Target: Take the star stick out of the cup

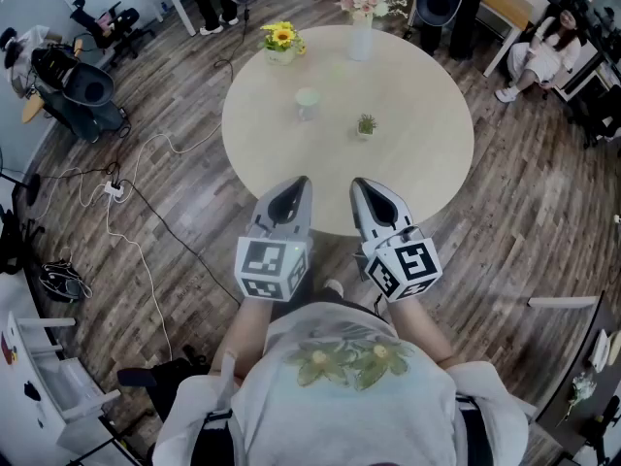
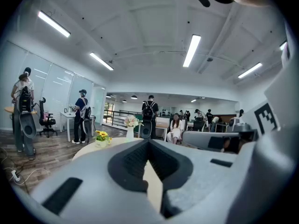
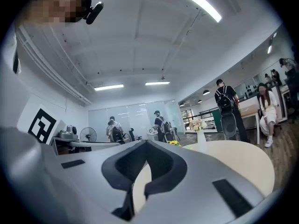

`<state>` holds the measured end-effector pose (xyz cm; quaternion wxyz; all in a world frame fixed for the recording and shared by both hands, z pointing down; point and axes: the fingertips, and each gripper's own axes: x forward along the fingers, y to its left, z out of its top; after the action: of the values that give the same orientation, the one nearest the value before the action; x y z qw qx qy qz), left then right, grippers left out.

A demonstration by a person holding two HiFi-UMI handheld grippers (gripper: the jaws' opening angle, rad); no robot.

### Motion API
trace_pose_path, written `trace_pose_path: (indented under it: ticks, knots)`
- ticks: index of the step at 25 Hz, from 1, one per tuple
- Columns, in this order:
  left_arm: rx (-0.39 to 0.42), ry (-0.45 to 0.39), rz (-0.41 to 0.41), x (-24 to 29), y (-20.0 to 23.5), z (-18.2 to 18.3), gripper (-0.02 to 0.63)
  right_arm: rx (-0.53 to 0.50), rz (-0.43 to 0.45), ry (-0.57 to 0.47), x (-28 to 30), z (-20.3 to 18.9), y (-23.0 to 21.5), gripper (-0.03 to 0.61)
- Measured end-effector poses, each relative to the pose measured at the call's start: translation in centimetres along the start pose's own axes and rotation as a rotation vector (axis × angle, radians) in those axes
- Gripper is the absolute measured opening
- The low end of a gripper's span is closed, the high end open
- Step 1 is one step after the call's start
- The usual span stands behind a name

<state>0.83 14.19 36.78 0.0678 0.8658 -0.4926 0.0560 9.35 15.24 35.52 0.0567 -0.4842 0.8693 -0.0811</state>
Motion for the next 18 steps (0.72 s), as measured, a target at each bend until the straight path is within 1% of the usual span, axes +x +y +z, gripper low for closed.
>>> trace_pose_path:
  ticks: [14, 15, 16, 17, 18]
  knots:
    - [-0.015, 0.008, 0.023, -0.4, 0.3, -0.6, 0.002, 0.009, -0.023, -0.012, -0.1, 0.0, -0.7, 0.020]
    - [-0.016, 0.008, 0.025, -0.3, 0.4, -0.6, 0.002, 0.013, -0.022, -0.011, 0.0, 0.1, -0.8, 0.045]
    - [-0.017, 0.007, 0.028, -0.3, 0.6, -0.6, 0.002, 0.019, -0.021, -0.008, 0.2, 0.1, -0.8, 0.127]
    - [-0.018, 0.007, 0.031, -0.3, 0.7, -0.6, 0.002, 0.023, -0.022, -0.007, 0.4, 0.1, -0.9, 0.186]
    - [-0.019, 0.007, 0.034, -0.3, 0.8, -0.6, 0.002, 0.025, -0.028, -0.006, 0.5, 0.1, -1.1, 0.217]
